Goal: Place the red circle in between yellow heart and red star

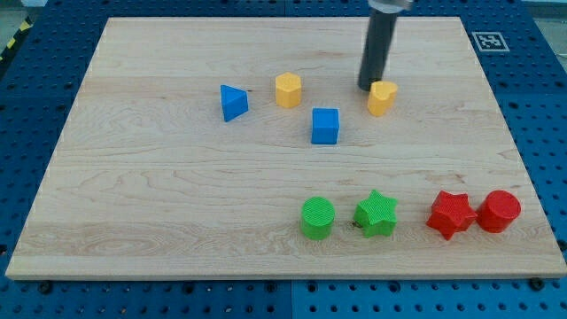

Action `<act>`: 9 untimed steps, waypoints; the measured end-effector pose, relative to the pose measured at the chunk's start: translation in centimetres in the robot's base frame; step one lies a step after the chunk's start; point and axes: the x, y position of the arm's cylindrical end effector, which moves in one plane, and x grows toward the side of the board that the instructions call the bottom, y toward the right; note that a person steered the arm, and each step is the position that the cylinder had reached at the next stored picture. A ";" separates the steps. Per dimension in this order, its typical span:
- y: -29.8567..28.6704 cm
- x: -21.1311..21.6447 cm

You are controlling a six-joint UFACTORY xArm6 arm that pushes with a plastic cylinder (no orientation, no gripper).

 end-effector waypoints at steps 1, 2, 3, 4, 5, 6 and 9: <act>5.9 -4.1; 14.6 -1.1; 19.9 6.8; 21.2 14.0; 18.4 19.9; 12.6 24.0; 12.0 25.0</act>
